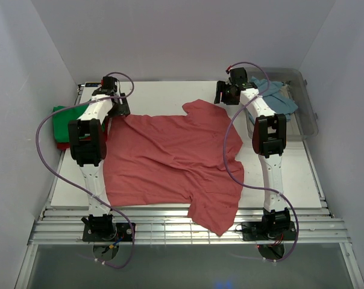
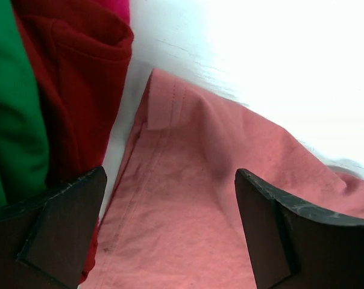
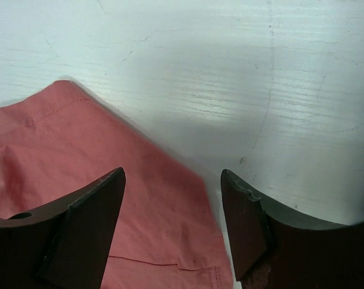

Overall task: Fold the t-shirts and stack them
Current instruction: Flatten the tshirt out, then fold the tshirt

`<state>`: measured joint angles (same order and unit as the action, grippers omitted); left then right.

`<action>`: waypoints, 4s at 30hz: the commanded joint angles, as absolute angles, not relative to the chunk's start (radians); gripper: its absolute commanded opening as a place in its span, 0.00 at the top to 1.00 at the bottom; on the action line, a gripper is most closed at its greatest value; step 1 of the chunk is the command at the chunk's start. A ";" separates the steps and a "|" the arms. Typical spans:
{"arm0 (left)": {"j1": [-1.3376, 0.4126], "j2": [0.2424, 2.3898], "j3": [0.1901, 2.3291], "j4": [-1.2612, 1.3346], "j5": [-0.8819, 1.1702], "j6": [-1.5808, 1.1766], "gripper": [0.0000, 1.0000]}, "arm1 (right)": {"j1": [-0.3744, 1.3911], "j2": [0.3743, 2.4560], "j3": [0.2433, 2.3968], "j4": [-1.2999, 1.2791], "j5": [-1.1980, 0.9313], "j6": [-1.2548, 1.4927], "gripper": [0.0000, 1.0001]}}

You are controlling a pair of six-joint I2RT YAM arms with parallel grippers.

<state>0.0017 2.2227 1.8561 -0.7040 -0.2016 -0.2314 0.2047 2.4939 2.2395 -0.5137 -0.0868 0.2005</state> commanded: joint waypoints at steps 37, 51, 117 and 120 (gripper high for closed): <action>0.048 2.292 1.907 -0.535 -0.238 -0.264 0.07 | 0.212 2.576 2.163 -0.423 -0.235 0.284 0.42; 0.060 2.348 1.925 -0.514 -0.239 -0.273 0.56 | 0.244 2.580 2.135 -0.419 -0.227 0.284 0.63; 0.044 1.724 1.213 -0.422 -0.117 -0.310 1.00 | 0.252 1.422 1.076 -0.482 -0.020 0.212 0.92; 0.044 1.724 1.201 -0.468 -0.147 -0.322 1.00 | 0.259 1.401 1.023 -0.505 -0.005 0.219 0.92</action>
